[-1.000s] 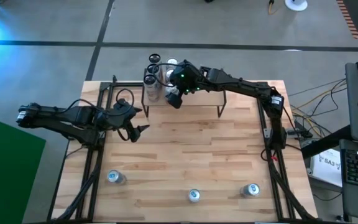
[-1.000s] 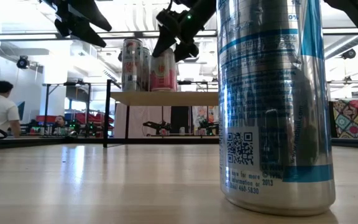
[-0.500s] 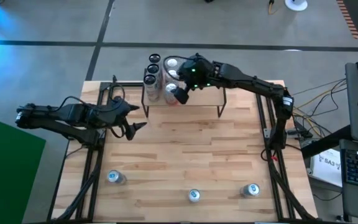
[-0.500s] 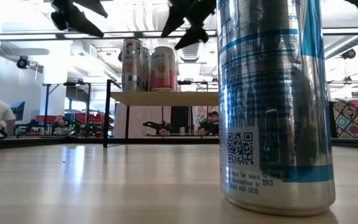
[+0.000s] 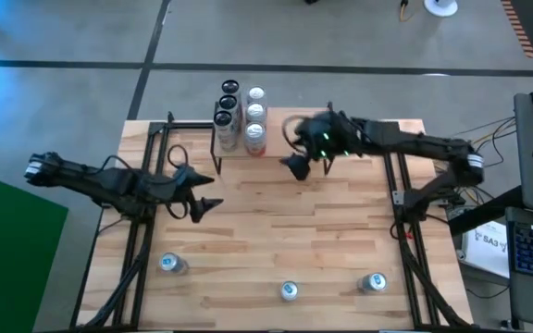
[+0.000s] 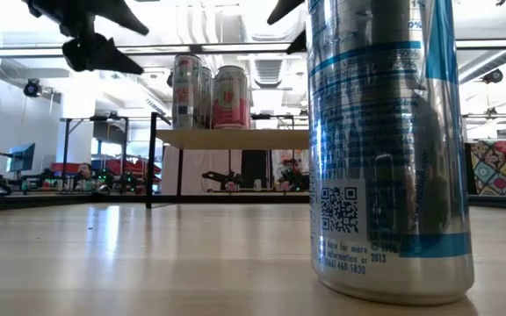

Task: Place canned beverage on shelf
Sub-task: Put the top blue soda can on the shelf

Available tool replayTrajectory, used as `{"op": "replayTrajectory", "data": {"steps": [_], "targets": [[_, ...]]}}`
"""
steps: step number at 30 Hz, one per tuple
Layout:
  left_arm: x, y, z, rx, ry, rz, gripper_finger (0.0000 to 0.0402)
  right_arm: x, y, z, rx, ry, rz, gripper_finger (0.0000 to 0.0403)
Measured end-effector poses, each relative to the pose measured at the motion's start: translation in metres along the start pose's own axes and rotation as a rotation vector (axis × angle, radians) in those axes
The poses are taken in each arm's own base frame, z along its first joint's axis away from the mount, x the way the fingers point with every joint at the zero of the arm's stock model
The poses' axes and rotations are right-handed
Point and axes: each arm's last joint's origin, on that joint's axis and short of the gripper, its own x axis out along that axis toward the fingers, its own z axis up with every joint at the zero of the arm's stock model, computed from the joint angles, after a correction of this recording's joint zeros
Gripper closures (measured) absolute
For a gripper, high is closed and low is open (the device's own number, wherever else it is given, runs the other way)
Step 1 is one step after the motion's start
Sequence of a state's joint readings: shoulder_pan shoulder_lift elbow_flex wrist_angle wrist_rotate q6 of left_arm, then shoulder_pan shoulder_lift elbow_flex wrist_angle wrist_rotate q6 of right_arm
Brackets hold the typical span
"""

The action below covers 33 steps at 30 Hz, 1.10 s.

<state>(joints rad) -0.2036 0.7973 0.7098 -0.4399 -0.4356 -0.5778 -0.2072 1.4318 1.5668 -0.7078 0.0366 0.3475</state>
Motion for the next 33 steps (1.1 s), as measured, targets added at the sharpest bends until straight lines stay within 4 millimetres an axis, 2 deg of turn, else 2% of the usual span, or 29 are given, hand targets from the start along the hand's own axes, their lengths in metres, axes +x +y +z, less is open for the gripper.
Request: {"op": "replayTrajectory", "data": {"steps": [5,9,13,17,20,22,25,27,30,33], "targets": [[0.011,-0.01,-0.01,-0.047,-0.055,-0.087,0.0019,-0.009,0.022,-0.049,0.032,0.013,0.128,0.0039],[0.018,-0.016,-0.012,-0.029,-0.043,-0.125,0.0019,-0.016,0.051,-0.079,-0.047,0.034,0.296,0.0039],[0.027,-0.03,-0.008,0.018,-0.008,-0.254,0.0019,-0.02,0.076,-0.105,-0.142,0.078,0.389,0.0039],[0.034,-0.042,0.001,0.018,0.048,-0.226,0.0021,-0.022,0.086,-0.127,-0.098,0.2,0.358,0.0039],[0.035,-0.048,0.007,-0.014,0.166,-0.142,0.0032,-0.022,0.089,-0.136,-0.052,0.224,0.29,0.0039],[0.029,-0.055,0.012,-0.053,0.27,-0.081,0.0044,-0.022,0.091,-0.141,-0.04,0.205,0.242,0.0039],[0.007,-0.072,0.013,-0.084,0.432,-0.019,0.0065,-0.021,0.095,-0.145,-0.044,0.162,0.207,0.0039],[-0.013,-0.089,0.005,-0.079,0.487,-0.019,0.0077,-0.017,0.096,-0.148,-0.043,0.146,0.179,0.0039],[-0.043,-0.115,-0.011,-0.077,0.479,-0.028,0.0089,-0.012,0.095,-0.154,-0.011,0.118,0.141,0.0039],[-0.07,-0.128,-0.029,-0.041,0.468,0.021,0.0093,-0.007,0.099,-0.159,0.021,0.071,0.173,0.0039]]}}
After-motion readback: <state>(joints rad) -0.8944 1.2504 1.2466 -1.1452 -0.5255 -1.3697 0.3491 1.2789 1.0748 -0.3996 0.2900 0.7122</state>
